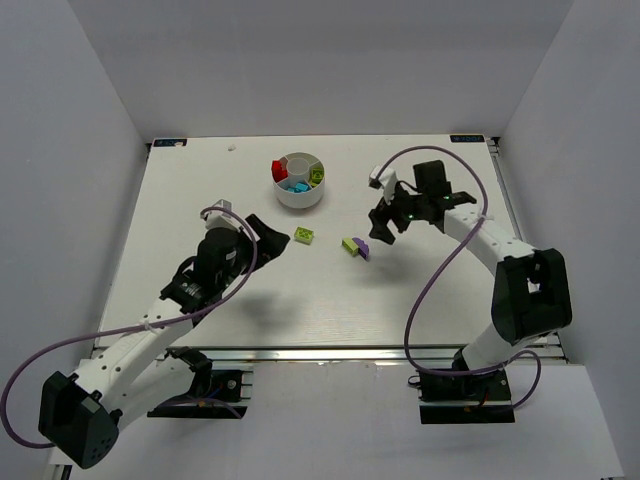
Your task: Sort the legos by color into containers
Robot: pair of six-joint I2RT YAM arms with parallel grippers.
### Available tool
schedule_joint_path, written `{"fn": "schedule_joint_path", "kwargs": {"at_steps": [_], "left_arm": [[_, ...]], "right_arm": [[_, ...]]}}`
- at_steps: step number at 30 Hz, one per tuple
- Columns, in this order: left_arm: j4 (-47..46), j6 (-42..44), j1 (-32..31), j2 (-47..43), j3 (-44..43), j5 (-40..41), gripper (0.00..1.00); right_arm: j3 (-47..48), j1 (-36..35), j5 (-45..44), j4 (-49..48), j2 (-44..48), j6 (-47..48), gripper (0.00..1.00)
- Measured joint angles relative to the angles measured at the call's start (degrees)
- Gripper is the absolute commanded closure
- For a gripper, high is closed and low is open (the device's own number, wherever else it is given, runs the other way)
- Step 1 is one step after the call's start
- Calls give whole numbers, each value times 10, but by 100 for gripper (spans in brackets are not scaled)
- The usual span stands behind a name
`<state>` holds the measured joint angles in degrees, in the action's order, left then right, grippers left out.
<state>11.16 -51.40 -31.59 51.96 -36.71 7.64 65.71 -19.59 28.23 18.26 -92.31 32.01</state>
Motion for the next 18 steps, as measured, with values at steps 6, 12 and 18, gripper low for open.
{"fn": "schedule_joint_path", "kwargs": {"at_steps": [6,12,18], "left_arm": [[-3,-9,0,-27,14,9,2],[-3,-15,0,-61,24,14,2],[7,-25,0,-92,53,21,2]], "right_arm": [[2,39,71,24,12,98,14],[-36,38,101,43,11,187,25],[-46,39,80,52,4,196,28]]}}
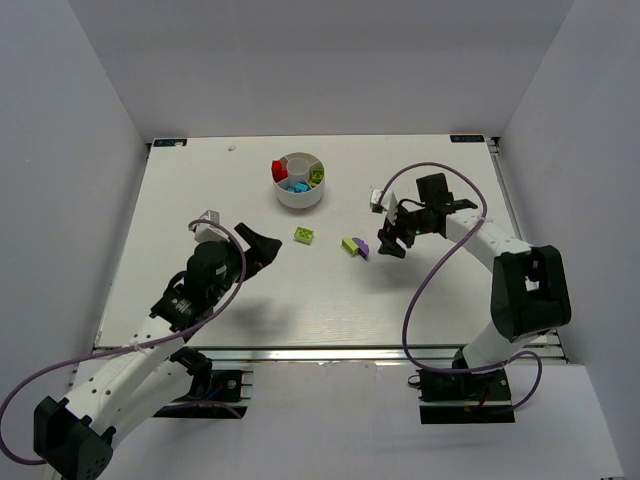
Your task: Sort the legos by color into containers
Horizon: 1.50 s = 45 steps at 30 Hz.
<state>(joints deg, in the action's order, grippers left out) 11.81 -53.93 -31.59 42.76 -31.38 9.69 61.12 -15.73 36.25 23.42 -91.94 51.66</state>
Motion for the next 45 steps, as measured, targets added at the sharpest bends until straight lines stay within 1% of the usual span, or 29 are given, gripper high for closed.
{"fn": "schedule_joint_path", "kwargs": {"at_steps": [5,11,17,25,29,38,44,45], "left_arm": [[1,-1,0,2,0,0,2],[2,-2,0,10,0,0,2],[0,-4,0,11,0,2,2],[-4,-5,0,36,0,2,2],[-7,-5,0,52,-1,2,2],[-33,-6,0,79,-1,-7,2],[-55,-7,0,108,-2,-21,2],[-60,-6,0,115,-2,-25,2]], "right_arm": [[1,-8,-21,-9,-26,-18,26],[5,-43,-58,-15,-71,-66,25],[5,-63,-84,-40,-79,-113,23],[7,-80,-122,-79,-110,-156,26],[14,-85,-136,-93,-128,-164,29],[15,-88,-148,-120,-137,-167,41],[24,-88,-147,-130,-147,-162,50],[25,-88,-147,-131,-147,-160,53]]}}
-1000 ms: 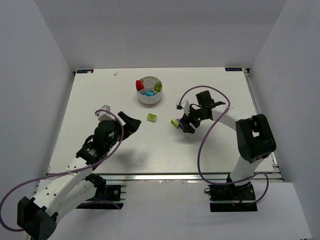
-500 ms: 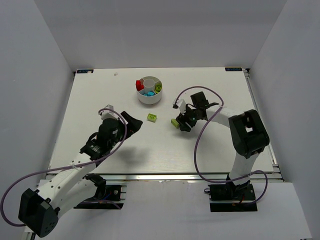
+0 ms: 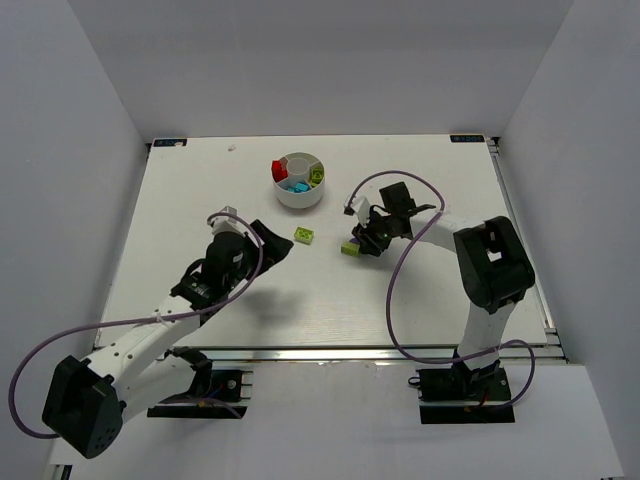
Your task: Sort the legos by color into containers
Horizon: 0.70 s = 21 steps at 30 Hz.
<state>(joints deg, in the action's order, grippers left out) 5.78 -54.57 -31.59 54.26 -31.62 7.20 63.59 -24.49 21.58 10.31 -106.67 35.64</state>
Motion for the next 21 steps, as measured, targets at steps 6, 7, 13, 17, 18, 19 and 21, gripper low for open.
{"fn": "schedule_joint_path", "kwargs": {"at_steps": [6,7,13,17,18,19,21], "left_arm": [[-34,0,0,54,-3,-36,2],[-41,0,0,64,-3,-43,2],[-74,1,0,113,-10,-90,2],[-99,5,0,146,-23,-124,3],[-108,7,0,156,-27,-136,3],[-117,9,0,167,-30,-148,4],[-134,12,0,191,-39,-172,5]], "right_arm": [[1,0,9,-3,-2,16,79],[1,0,11,-3,-2,19,83],[1,0,29,-3,-2,26,100],[1,0,48,-1,5,24,100],[1,0,54,-1,10,23,100],[1,0,61,-1,17,19,100],[1,0,74,-2,33,6,100]]}}
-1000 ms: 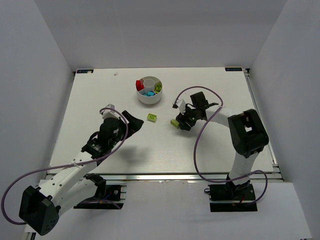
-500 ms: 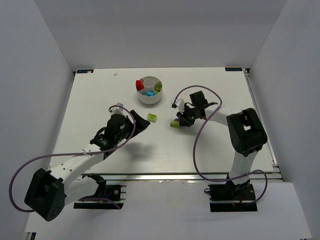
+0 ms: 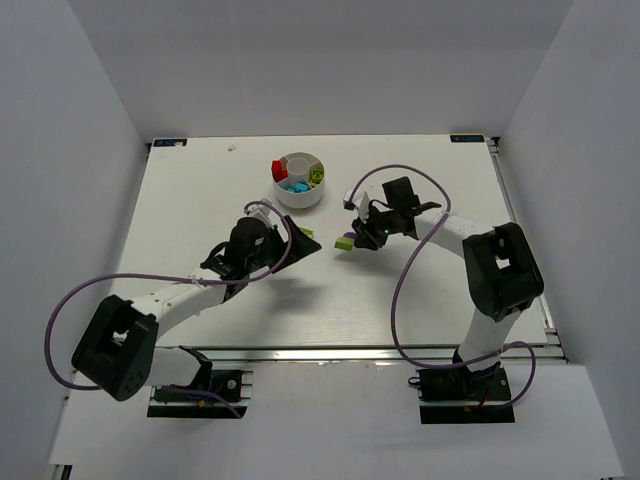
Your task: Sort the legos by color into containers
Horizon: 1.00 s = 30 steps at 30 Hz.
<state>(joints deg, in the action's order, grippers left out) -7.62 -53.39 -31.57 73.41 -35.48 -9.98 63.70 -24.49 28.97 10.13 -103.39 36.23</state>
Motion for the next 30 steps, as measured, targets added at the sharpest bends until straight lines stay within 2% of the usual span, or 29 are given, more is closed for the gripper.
{"fn": "schedule_joint_path", "kwargs": {"at_steps": [6,15,30], "left_arm": [[-36,3,0,62,-18,-53,12],[-111,-16,0,93,-25,-100,15],[-177,-49,0,118,-27,-123,16]], "right_arm": [[2,0,38,-2,34,-40,100],[2,-8,62,-8,64,-59,100],[2,-20,77,-9,85,-59,100]]}}
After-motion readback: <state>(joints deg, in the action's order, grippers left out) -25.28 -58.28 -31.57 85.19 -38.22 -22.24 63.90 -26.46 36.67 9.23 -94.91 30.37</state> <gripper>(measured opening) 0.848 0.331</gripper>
